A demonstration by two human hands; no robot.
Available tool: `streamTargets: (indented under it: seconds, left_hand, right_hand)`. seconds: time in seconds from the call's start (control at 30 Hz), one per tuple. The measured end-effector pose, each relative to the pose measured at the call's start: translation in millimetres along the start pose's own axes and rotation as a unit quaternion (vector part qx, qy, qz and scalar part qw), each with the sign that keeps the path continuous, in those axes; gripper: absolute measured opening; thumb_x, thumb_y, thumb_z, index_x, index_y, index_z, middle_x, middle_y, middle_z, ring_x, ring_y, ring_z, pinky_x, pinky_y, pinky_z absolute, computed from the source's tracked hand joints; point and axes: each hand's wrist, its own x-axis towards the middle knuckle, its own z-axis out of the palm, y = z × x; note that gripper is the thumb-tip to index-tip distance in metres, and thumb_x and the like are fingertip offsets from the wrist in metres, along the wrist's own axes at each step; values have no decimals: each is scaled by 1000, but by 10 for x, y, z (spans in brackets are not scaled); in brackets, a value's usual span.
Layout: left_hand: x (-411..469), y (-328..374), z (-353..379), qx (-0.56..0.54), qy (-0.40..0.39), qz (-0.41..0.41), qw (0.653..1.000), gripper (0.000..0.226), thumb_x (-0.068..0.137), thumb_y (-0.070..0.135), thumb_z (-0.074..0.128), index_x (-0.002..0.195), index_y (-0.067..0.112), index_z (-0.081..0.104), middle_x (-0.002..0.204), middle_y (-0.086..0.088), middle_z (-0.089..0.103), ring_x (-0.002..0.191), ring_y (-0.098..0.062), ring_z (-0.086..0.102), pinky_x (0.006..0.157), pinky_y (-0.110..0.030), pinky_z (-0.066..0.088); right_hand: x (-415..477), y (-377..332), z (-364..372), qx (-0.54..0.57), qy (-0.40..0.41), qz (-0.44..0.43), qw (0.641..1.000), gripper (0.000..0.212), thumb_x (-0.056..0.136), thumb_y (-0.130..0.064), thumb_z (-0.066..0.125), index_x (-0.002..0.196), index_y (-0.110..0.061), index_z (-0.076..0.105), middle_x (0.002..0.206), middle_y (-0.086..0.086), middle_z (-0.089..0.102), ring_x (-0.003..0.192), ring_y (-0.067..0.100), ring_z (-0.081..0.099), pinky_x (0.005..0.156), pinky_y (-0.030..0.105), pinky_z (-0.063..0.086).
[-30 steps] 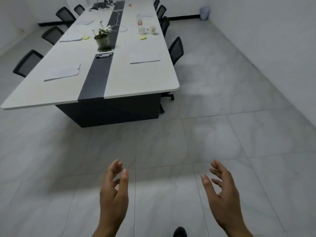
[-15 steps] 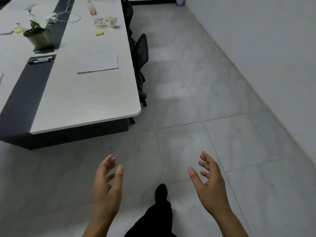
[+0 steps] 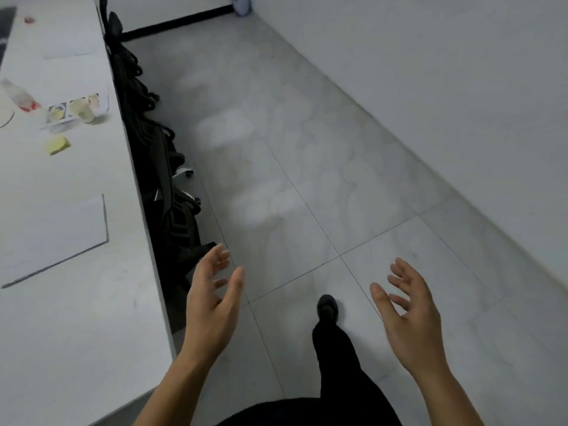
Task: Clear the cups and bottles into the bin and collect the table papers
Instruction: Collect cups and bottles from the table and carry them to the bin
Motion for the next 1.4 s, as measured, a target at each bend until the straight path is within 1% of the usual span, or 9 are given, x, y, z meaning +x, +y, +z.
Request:
streamTargets:
  seconds: [0.13, 0.4, 0.53, 0.63, 0.7, 0.8, 0.97, 1.13, 1.4]
  left_hand:
    - [917, 78, 425, 3, 39, -50, 998, 50, 93, 23, 62, 139, 30, 44, 131, 12, 57, 122, -4, 55, 93, -25, 49]
    - [2612, 465, 562, -9, 168, -98, 981, 56, 88, 39, 59, 141, 27, 46, 129, 17, 58, 120, 2, 55, 94, -25, 46]
    - [3376, 254, 729, -38, 219, -143, 964, 48, 93, 27, 62, 139, 29, 47, 128, 17, 58, 120, 1, 55, 96, -26, 47]
    - [4094, 20, 901, -55, 231, -174, 956, 44, 94, 21, 63, 133, 36, 47, 127, 15, 59, 119, -2, 57, 91, -20, 47]
    - [4698, -39, 951, -72, 238, -185, 951, 41, 94, 19, 63, 129, 35, 49, 125, 12, 60, 117, -6, 58, 92, -24, 49]
    - [5709, 54, 916, -102, 253, -190, 943, 38, 95, 17, 63, 129, 29, 53, 121, 7, 63, 115, -9, 60, 95, -30, 50]
    - [7397, 372, 670, -93, 246, -140, 955, 39, 95, 16, 63, 132, 25, 53, 122, 4, 63, 113, -7, 62, 93, -25, 51]
    - [8741, 318, 530, -73, 254, -130, 956, 39, 95, 14, 62, 127, 34, 51, 122, 10, 63, 114, -4, 61, 92, -23, 52]
    - [10284, 86, 431, -63, 390, -230, 890, 41, 95, 15, 63, 131, 29, 51, 122, 7, 62, 112, -11, 63, 90, -29, 53]
  right_hand:
    - [1317, -117, 322, 5, -57, 2, 998, 59, 86, -39, 68, 140, -33, 45, 136, -17, 54, 121, 1, 55, 98, 28, 50]
    - [3698, -1062, 1237, -29, -219, -83, 972, 61, 89, -32, 70, 143, -28, 44, 137, -17, 52, 123, 0, 53, 95, 20, 46]
    - [4644, -1231, 1846, -42, -262, -93, 960, 61, 88, -35, 69, 143, -29, 45, 136, -19, 53, 121, -3, 54, 94, 19, 46]
    - [5377, -1271, 2347, -64, -278, -87, 954, 57, 88, -40, 68, 140, -34, 48, 134, -18, 54, 117, -3, 56, 95, 23, 48]
    - [5870, -1398, 2653, -76, -283, -82, 953, 52, 89, -39, 68, 138, -37, 50, 132, -17, 55, 115, -2, 56, 96, 28, 50]
    - [6596, -1732, 3025, -88, -300, -85, 946, 48, 90, -37, 68, 135, -38, 51, 132, -18, 56, 115, -5, 56, 94, 22, 48]
    - [7803, -2373, 3671, -50, -286, -109, 951, 48, 90, -30, 70, 134, -33, 53, 129, -22, 59, 117, -9, 55, 89, 14, 46]
    - [8945, -2606, 4507, -11, -292, -85, 953, 48, 91, -27, 69, 135, -31, 53, 129, -22, 59, 116, -9, 56, 84, 12, 46]
    - [10671, -3213, 6379, -20, -434, -98, 895, 52, 91, -26, 70, 138, -30, 50, 129, -21, 59, 115, -10, 56, 82, 10, 46]
